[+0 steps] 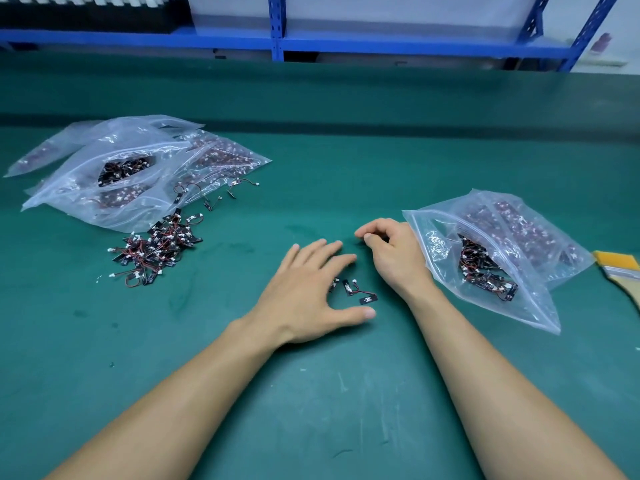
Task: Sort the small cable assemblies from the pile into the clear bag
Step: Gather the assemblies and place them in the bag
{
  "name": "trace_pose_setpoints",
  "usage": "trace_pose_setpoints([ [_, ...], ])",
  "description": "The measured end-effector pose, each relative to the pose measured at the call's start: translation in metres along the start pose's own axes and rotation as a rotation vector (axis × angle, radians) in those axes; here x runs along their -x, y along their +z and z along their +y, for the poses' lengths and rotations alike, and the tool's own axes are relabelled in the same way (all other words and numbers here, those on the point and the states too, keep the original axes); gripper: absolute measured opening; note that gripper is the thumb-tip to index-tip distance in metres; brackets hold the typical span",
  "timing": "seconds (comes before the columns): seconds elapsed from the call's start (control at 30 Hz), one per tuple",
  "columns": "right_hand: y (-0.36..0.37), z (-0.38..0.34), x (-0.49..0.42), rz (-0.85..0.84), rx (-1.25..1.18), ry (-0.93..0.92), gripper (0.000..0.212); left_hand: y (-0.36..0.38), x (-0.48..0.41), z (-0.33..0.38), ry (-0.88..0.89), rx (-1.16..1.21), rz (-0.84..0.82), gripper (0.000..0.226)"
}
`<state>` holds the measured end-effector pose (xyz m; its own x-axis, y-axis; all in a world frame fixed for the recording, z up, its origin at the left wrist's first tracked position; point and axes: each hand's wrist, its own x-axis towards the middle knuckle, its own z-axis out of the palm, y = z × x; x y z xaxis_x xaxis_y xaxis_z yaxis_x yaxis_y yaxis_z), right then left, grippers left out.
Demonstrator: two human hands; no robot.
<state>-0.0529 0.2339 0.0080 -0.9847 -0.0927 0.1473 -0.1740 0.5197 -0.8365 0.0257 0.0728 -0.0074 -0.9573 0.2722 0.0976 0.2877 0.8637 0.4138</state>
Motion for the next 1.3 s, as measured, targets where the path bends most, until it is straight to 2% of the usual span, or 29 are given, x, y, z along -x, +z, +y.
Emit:
trace_pose_setpoints([
  [0.07,-0.001,0.0,0.0,0.003,-0.005,0.005,0.023,0.011,-0.007,0.013,0.001,-0.007,0.006,0.085],
  [0.23,0.0,0.0,0.0,0.003,0.016,0.006,0.022,0.008,-0.009,0.011,0.043,0.1,0.206,0.028],
  [0.3,0.0,0.0,0.001,0.005,0.019,0.005,0.023,0.002,-0.006,0.005,0.069,0.095,0.227,0.014],
  [0.5,-0.002,-0.002,0.002,0.0,0.021,0.008,0.022,-0.021,0.008,-0.023,0.135,0.269,0.218,0.027],
  [0.6,-0.002,-0.002,0.003,-0.006,0.012,0.016,0.023,-0.035,0.012,-0.041,0.139,0.302,0.231,0.051],
  [0.73,-0.001,-0.001,0.002,-0.015,0.001,0.03,0.023,-0.049,0.018,-0.067,0.13,0.188,0.195,0.08],
  [0.87,-0.001,-0.001,0.001,-0.007,-0.018,0.035,0.023,-0.044,0.015,-0.064,0.162,-0.042,0.022,0.104],
  [1.0,0.0,0.0,0.002,-0.001,-0.006,0.021,0.022,-0.034,-0.002,-0.045,0.261,-0.132,-0.077,0.09],
  [1.17,0.0,0.0,0.002,-0.001,0.027,0.011,0.021,-0.025,-0.011,-0.035,0.318,-0.115,-0.002,0.048],
  [1.3,-0.001,0.001,0.001,-0.002,0.039,0.008,0.021,-0.023,-0.013,-0.029,0.335,-0.114,0.077,0.044],
])
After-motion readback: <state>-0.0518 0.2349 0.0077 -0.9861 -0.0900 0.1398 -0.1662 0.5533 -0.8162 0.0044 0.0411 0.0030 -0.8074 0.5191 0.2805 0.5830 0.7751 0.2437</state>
